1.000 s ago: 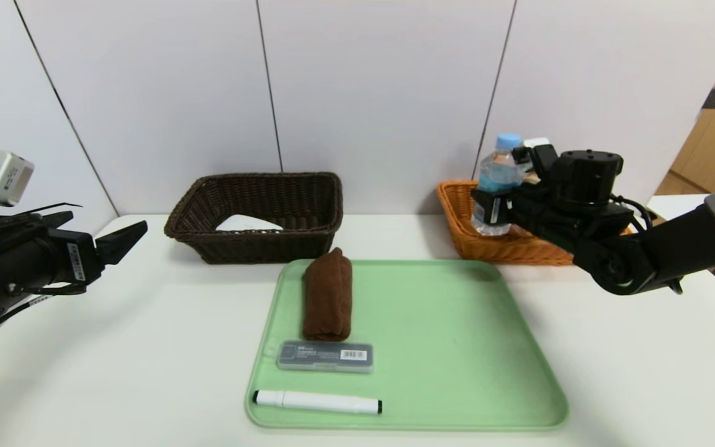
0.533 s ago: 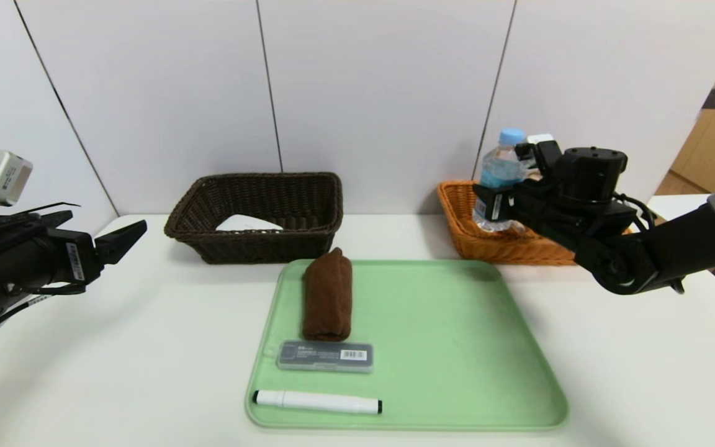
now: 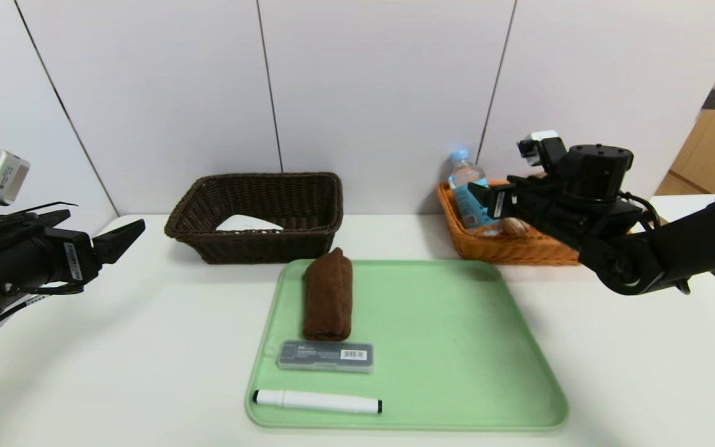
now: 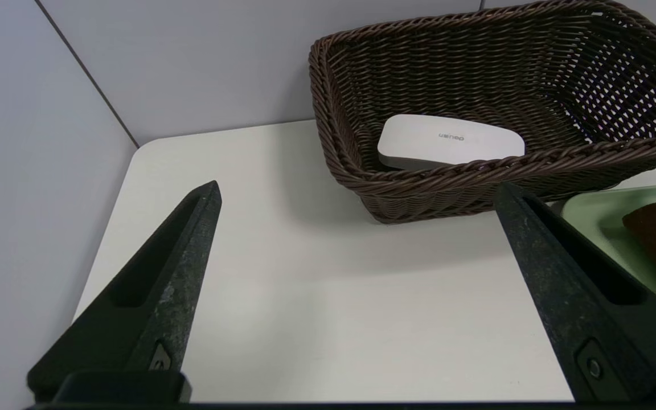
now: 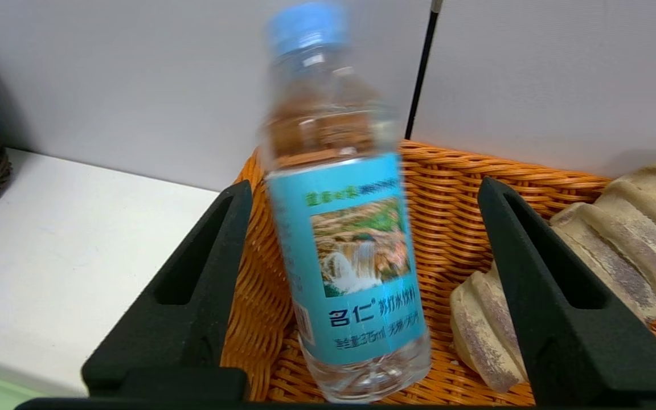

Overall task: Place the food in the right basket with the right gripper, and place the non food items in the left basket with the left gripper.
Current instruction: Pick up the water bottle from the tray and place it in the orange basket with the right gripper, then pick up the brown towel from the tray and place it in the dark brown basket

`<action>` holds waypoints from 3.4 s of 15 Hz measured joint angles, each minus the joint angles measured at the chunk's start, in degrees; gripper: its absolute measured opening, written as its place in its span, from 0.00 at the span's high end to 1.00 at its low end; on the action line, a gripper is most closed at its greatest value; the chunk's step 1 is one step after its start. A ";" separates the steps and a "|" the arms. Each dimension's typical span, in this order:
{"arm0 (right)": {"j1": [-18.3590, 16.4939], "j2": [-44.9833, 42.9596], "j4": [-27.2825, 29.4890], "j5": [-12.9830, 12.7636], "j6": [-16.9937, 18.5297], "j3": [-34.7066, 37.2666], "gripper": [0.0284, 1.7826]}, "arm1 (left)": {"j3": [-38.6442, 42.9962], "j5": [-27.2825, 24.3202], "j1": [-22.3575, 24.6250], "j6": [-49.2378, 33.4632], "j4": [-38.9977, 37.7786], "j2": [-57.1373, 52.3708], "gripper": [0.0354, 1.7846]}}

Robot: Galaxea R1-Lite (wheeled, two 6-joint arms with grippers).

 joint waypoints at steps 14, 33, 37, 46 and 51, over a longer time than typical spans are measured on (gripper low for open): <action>-3.02 -20.13 2.01 -0.11 0.10 13.46 0.07 | 0.82 -0.29 -1.07 -1.71 0.02 -2.61 0.06; -7.02 -51.96 2.99 -3.43 -2.18 42.14 0.05 | -15.74 19.46 -46.19 -24.30 15.85 14.73 0.06; -6.72 -52.07 2.95 -3.01 -2.24 42.12 0.05 | -22.82 20.71 -46.43 -25.91 17.38 25.61 0.06; -6.00 -52.09 2.82 -2.50 -2.90 42.17 0.05 | -25.37 22.85 -44.79 -24.77 17.75 35.04 0.06; -5.91 -52.09 2.84 -2.50 -2.85 42.20 0.05 | -25.31 24.83 -44.92 -24.21 17.47 35.17 0.26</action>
